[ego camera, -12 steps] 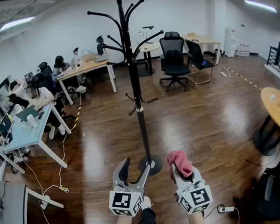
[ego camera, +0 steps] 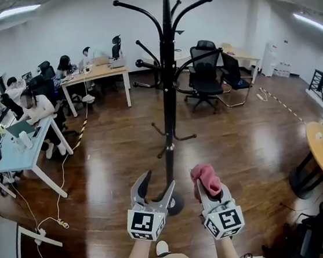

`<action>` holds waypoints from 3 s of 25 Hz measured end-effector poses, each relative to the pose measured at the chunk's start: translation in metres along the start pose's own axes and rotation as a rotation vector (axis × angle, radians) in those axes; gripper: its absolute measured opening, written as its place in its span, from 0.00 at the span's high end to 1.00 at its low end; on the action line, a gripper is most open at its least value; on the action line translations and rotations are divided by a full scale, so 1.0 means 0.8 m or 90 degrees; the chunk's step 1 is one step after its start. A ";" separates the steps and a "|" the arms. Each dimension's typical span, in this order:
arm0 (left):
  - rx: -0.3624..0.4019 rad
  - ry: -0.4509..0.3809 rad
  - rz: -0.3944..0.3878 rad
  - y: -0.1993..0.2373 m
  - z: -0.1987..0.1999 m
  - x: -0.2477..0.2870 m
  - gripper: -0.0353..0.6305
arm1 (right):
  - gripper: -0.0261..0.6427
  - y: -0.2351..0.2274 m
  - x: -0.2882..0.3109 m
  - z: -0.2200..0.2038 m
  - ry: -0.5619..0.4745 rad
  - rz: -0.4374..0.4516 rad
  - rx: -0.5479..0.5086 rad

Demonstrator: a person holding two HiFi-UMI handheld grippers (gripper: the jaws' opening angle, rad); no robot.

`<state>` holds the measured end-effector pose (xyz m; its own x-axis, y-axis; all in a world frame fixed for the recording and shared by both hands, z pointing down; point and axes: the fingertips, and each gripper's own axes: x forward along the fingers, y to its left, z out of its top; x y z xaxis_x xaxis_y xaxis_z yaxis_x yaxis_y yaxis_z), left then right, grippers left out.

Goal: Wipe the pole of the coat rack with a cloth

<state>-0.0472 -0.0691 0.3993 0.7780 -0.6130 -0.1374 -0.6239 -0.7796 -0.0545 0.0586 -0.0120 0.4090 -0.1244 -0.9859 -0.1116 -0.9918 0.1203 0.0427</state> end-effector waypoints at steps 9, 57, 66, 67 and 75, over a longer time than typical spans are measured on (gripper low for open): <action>-0.025 0.000 0.009 0.095 -0.029 0.079 0.54 | 0.88 -0.002 0.132 -0.034 0.022 0.045 -0.002; 0.009 0.001 0.294 0.210 -0.001 0.070 0.55 | 0.89 -0.001 0.362 0.248 -0.305 0.219 0.016; -0.003 0.010 0.275 0.206 -0.013 0.077 0.55 | 0.89 -0.038 0.395 0.197 -0.240 0.117 0.089; -0.004 0.011 0.274 0.207 -0.014 0.076 0.55 | 0.89 -0.039 0.397 0.191 -0.233 0.109 0.096; -0.018 0.013 0.272 0.214 -0.024 0.066 0.55 | 0.89 -0.049 0.397 0.154 -0.196 0.072 0.108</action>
<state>-0.1113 -0.2372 0.4016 0.4509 -0.8842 -0.1219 -0.8887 -0.4574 0.0309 0.0542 -0.3156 0.2497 -0.2107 -0.8874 -0.4100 -0.9588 0.2694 -0.0905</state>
